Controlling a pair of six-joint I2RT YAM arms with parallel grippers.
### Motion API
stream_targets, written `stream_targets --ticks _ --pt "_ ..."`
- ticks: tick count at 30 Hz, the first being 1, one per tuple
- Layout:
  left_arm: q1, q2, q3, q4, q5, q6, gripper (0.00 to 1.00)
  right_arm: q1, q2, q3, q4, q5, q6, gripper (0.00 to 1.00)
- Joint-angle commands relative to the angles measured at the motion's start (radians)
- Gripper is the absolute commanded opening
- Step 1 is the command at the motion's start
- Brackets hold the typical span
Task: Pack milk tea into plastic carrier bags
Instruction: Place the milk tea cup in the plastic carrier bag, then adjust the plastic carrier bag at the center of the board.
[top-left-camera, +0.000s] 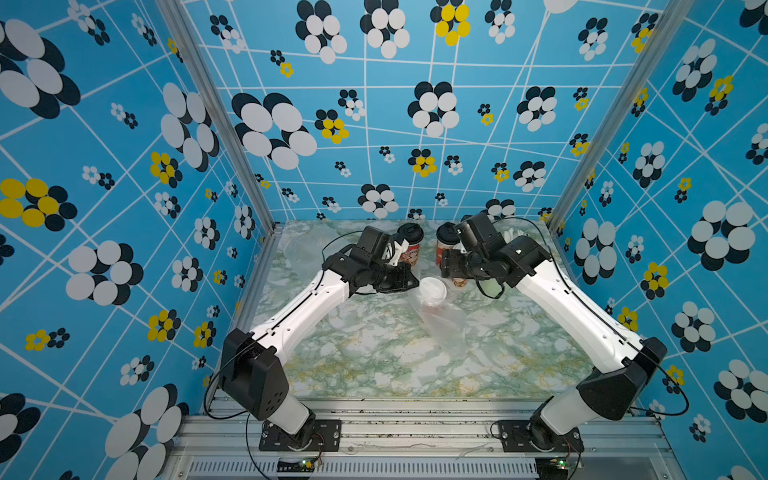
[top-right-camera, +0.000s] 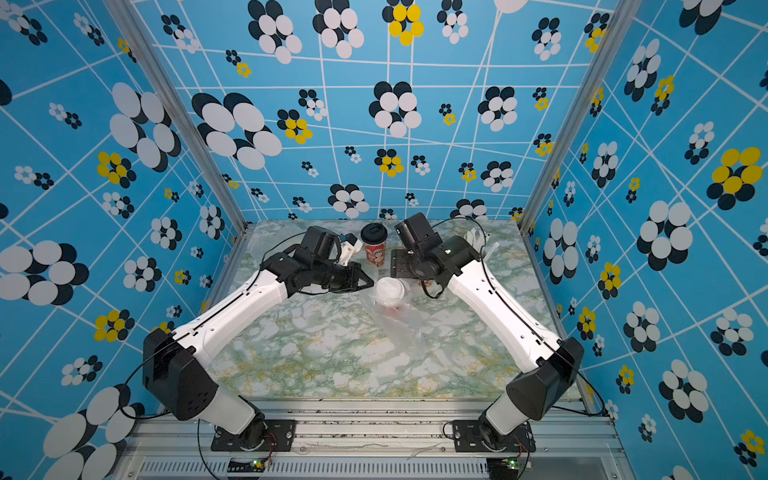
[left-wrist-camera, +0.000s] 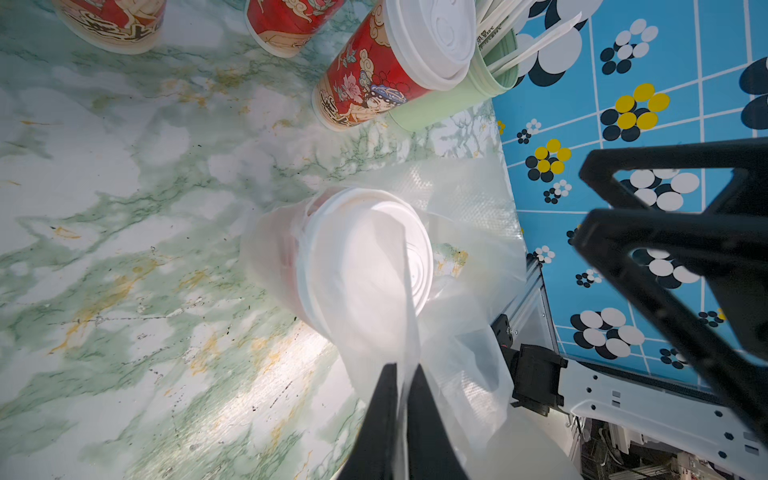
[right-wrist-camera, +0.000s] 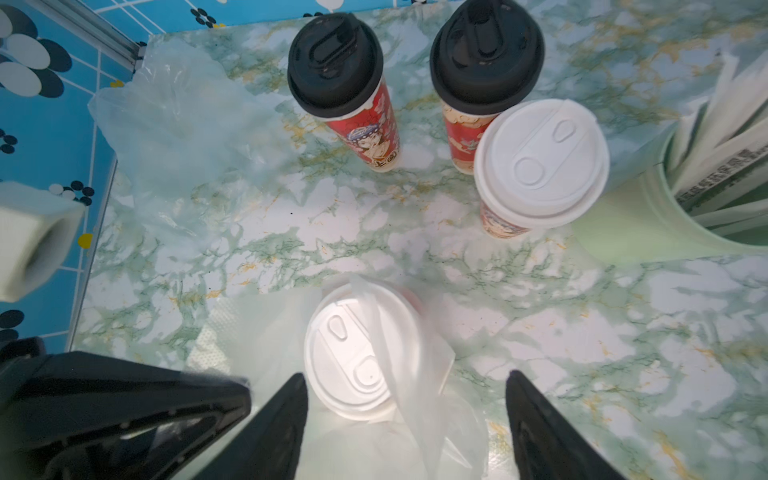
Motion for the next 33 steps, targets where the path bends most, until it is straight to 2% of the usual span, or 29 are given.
stream_targets --ticks 1,5,9,11,17,23,26,33 --pt "-0.007 -0.015 -0.017 0.010 0.006 0.019 0.13 -0.047 -0.017 -0.015 -0.054 -0.029 -0.037 0.70" --pt "-0.006 -0.020 -0.016 0.002 -0.001 0.022 0.14 -0.086 0.006 -0.046 -0.004 -0.235 -0.097 0.66" --pt "-0.006 -0.021 -0.011 -0.001 -0.003 0.022 0.14 -0.086 0.026 -0.056 0.028 -0.348 -0.112 0.62" --pt "-0.007 -0.019 -0.010 0.001 -0.003 0.021 0.14 -0.086 0.046 -0.056 0.008 -0.355 -0.119 0.60" --pt "-0.006 -0.016 0.005 -0.006 -0.007 0.023 0.13 -0.086 0.066 -0.084 -0.005 -0.343 -0.128 0.40" --pt "-0.005 -0.009 0.022 -0.007 -0.004 0.028 0.04 -0.085 0.094 -0.010 0.013 -0.326 -0.108 0.02" --pt "-0.007 0.000 0.027 -0.002 0.007 0.028 0.00 -0.085 0.120 0.046 0.019 -0.329 -0.080 0.00" --pt "-0.010 0.011 0.033 -0.007 0.025 0.036 0.00 -0.086 0.189 0.116 -0.012 -0.296 -0.034 0.00"
